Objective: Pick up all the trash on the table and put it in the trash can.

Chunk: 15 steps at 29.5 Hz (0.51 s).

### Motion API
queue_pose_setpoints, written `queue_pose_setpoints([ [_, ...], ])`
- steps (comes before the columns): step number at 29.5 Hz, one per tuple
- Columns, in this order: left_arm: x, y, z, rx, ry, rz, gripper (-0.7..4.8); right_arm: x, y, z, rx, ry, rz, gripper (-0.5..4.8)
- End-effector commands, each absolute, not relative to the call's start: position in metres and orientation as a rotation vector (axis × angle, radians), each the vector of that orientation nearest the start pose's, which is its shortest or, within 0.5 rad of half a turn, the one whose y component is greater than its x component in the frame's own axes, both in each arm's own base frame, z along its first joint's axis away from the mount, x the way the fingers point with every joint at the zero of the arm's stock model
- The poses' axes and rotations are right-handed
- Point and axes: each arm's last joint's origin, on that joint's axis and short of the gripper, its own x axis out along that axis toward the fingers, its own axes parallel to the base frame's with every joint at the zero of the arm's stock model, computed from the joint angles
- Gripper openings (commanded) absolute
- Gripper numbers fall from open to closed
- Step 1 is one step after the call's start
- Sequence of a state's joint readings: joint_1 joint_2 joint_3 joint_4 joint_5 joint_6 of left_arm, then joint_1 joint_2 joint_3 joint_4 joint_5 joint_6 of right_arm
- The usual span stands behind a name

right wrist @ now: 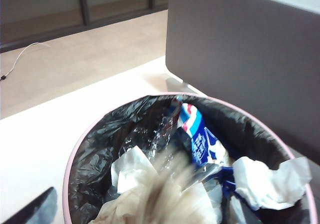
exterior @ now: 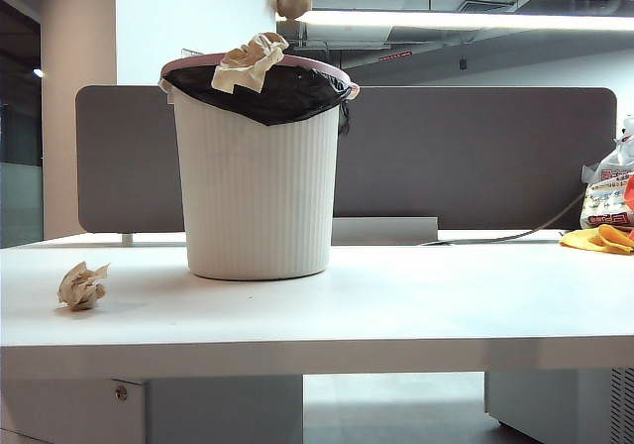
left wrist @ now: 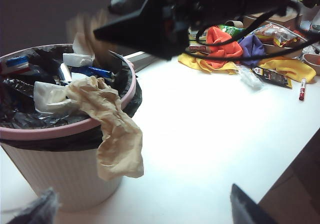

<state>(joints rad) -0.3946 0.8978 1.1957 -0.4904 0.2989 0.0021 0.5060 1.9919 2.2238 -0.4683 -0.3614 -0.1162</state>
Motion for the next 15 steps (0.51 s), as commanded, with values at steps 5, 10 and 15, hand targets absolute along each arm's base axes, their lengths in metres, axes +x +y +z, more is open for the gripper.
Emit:
queue_pose_setpoints([
  [5, 0.148, -0.071, 0.425, 0.008, 0.171, -0.697, 4.79, 0.386, 0.236, 0.433, -0.139, 0.167, 0.836, 4.27],
  [10, 0.144, -0.069, 0.426, 0.034, 0.151, -0.687, 4.79, 0.336, 0.234, 0.464, -0.158, 0.212, 0.954, 4.28],
  [15, 0.127, -0.058, 0.428, 0.071, 0.142, -0.578, 4.79, 0.287, 0.261, 0.462, -0.235, 0.344, 1.107, 4.32],
])
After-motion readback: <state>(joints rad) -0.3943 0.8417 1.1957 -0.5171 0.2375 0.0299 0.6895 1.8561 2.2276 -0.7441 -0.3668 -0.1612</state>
